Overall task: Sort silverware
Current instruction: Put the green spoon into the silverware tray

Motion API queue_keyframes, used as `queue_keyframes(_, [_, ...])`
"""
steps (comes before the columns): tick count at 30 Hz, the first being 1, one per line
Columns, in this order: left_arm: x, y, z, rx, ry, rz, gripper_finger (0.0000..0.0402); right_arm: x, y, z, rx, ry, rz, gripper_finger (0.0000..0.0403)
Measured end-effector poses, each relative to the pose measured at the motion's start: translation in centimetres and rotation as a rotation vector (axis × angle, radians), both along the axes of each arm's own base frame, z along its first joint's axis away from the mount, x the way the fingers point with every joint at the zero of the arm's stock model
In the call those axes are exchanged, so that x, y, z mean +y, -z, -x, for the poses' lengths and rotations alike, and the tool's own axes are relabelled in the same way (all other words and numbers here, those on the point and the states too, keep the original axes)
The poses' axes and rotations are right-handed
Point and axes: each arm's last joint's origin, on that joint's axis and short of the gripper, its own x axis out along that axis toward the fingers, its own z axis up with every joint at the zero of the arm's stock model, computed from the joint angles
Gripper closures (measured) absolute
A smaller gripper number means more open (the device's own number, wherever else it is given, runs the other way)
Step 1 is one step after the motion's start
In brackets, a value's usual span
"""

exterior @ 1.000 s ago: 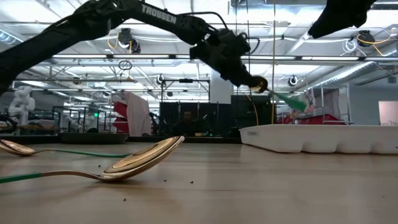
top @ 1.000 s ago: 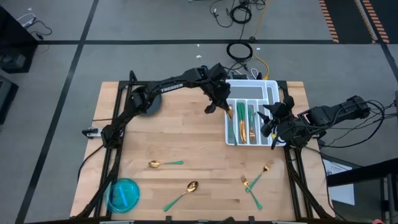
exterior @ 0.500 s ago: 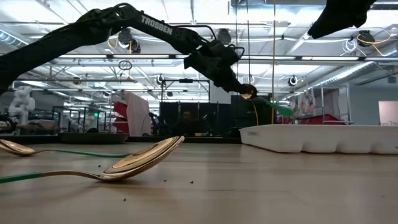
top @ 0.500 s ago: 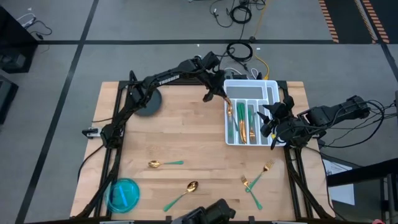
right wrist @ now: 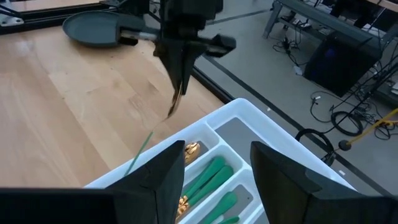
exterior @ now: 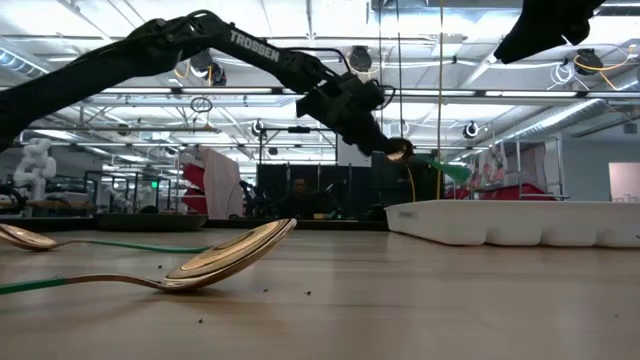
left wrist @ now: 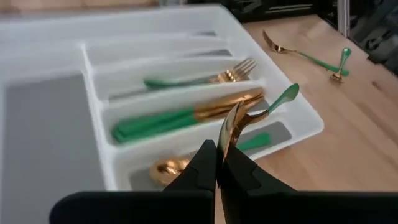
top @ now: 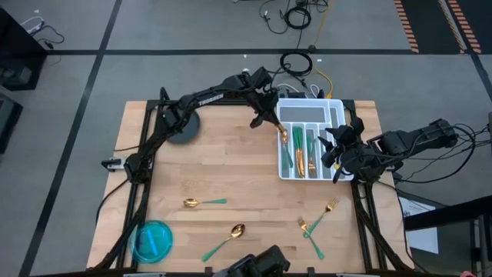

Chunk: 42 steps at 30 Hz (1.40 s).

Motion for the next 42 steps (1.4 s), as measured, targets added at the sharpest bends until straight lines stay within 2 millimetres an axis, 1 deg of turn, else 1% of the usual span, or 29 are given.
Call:
queue_keyframes(4, [-0.1,1.2,-0.3,0.061,-0.030,0.064,0.0398,-0.1,0.0,-0.1,0.002,0.006,0.001,0.0227])
queue_keyframes(9, [-0.3,1.4,-0.1,0.109,-0.052,0.078,0.0398,0.0,0.2,-0.3,0.014,0.007,0.005,0.0227])
queue_keyframes(14, [-0.3,1.4,-0.1,0.165,-0.120,0.127,0.0398,0.2,0.4,-0.8,0.034,0.007,0.012,0.0227])
queue_keyframes(17, [-0.4,0.8,-0.2,0.183,-0.162,0.173,0.0398,0.3,0.5,-1.0,0.042,0.006,0.014,0.0227])
queue_keyframes(19, [-0.7,-0.6,-0.6,0.171,-0.197,0.207,0.0398,0.3,0.6,-1.1,0.045,0.006,0.015,0.0227])
queue_keyframes(21, [-1.2,-2.2,-1.1,0.170,-0.288,0.271,0.0398,0.3,0.6,-1.1,0.043,0.007,0.014,0.0227])
queue_keyframes(23, [-1.9,-3.6,-1.5,0.187,-0.425,0.318,0.0398,0.3,0.5,-1.0,0.034,0.013,0.007,0.0227])
queue_keyframes(25, [-3.1,-4.5,-1.6,0.228,-0.528,0.301,0.0398,0.3,0.5,-1.0,0.023,0.020,-0.003,0.0227])
queue_keyframes(28, [-5.3,-6.1,-0.7,0.328,-0.634,0.267,0.0398,0.3,0.5,-1.0,0.014,0.026,-0.010,0.0227])
queue_keyframes(30, [-6.4,-6.7,0.0,0.429,-0.769,0.296,0.0398,0.3,0.5,-1.0,0.015,0.025,-0.009,0.0227])
queue_keyframes(31, [-6.5,-6.9,0.6,0.483,-0.844,0.323,0.0398,0.3,0.5,-1.0,0.015,0.025,-0.008,0.0227])
queue_keyframes(33, [-6.3,-6.4,1.2,0.571,-0.974,0.358,0.0398,0.3,0.5,-1.0,0.017,0.024,-0.003,0.0227])
queue_keyframes(35, [-6.0,-5.9,1.2,0.604,-1.057,0.421,0.0398,0.3,0.5,-1.0,0.017,0.023,-0.002,0.0227])
queue_keyframes(36, [-6.1,-5.9,1.1,0.609,-1.031,0.455,0.0398,0.3,0.5,-1.0,0.015,0.023,-0.002,0.0227])
queue_keyframes(37, [-6.2,-6.1,1.0,0.600,-0.959,0.490,0.0398,0.3,0.5,-1.0,0.016,0.022,0.000,0.0227])
queue_keyframes(39, [-6.6,-6.4,0.6,0.570,-0.757,0.530,0.0398,0.3,0.5,-1.1,0.028,0.013,0.010,0.0227])
queue_keyframes(41, [-6.6,-6.0,0.8,0.568,-0.608,0.507,0.0398,0.3,0.5,-1.1,0.045,0.000,0.025,0.0227])
queue_keyframes(42, [-6.4,-5.8,1.1,0.563,-0.561,0.477,0.0398,0.3,0.5,-1.1,0.052,-0.005,0.031,0.0227])
